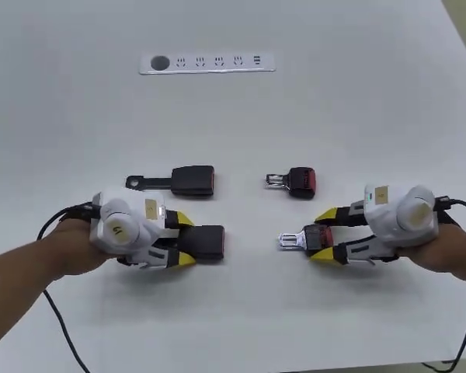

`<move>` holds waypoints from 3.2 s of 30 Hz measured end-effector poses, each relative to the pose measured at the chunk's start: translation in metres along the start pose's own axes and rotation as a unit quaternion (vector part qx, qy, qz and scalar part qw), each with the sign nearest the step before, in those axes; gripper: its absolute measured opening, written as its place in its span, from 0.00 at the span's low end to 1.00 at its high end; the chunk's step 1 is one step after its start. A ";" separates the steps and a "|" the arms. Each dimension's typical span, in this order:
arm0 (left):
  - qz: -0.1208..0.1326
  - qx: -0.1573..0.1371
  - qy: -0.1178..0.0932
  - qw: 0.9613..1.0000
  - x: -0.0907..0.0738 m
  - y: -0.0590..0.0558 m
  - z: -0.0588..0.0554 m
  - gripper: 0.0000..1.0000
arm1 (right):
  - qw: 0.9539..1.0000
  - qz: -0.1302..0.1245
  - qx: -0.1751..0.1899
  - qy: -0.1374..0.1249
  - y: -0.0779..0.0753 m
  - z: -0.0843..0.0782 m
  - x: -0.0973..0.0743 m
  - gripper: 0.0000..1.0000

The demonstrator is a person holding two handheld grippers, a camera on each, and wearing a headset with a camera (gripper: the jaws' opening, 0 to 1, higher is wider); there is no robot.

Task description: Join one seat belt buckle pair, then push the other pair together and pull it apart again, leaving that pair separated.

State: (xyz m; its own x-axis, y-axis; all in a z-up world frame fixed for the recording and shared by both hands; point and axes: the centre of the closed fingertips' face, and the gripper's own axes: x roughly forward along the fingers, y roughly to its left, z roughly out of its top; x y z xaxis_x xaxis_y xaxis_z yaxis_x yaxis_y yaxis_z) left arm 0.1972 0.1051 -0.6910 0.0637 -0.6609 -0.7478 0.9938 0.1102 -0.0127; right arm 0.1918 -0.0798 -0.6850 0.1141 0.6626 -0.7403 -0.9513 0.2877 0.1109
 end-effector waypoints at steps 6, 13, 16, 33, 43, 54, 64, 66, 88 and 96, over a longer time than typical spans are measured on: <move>0.003 -0.004 0.005 1.000 0.000 -0.002 0.001 0.34 | 1.000 0.000 -0.004 0.018 -0.002 -0.003 0.001 0.35; 0.007 -0.012 0.010 1.000 0.000 -0.003 0.000 0.34 | 1.000 -0.011 0.001 0.029 -0.001 -0.004 0.003 0.35; 0.007 -0.013 0.013 1.000 0.000 -0.005 0.001 0.34 | 0.999 -0.013 0.003 0.035 -0.001 -0.004 0.005 0.35; 0.009 -0.022 0.020 1.000 0.000 -0.005 0.000 0.34 | 0.997 -0.013 -0.006 0.076 0.004 0.001 0.016 0.35; 0.007 -0.017 0.027 0.999 0.000 -0.005 0.000 0.34 | 0.998 -0.009 -0.011 0.060 0.011 0.018 0.031 0.35; 0.004 -0.014 0.033 0.999 -0.001 -0.004 -0.001 0.33 | 0.998 -0.007 -0.017 0.064 0.015 0.031 0.043 0.35; 0.000 -0.010 0.040 0.999 0.000 -0.004 -0.002 0.33 | 0.998 -0.003 -0.024 0.054 0.022 0.048 0.057 0.35; -0.001 -0.009 0.041 0.999 0.000 -0.004 -0.003 0.33 | 0.998 -0.003 -0.027 0.051 0.023 0.051 0.060 0.35; -0.006 -0.003 0.053 0.999 0.000 -0.003 -0.004 0.33 | 0.999 -0.006 -0.025 0.029 0.030 0.066 0.078 0.35; -0.013 0.009 0.061 0.998 0.000 -0.003 -0.003 0.32 | 1.000 -0.009 -0.012 0.018 0.030 0.067 0.082 0.34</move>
State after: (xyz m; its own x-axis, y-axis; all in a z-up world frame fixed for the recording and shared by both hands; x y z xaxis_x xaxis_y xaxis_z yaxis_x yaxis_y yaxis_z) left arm 0.1935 0.1069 -0.6927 0.0265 -0.5679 -0.8227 0.9966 0.0794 -0.0227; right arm 0.1920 0.0293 -0.6974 0.1210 0.6317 -0.7657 -0.9561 0.2816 0.0813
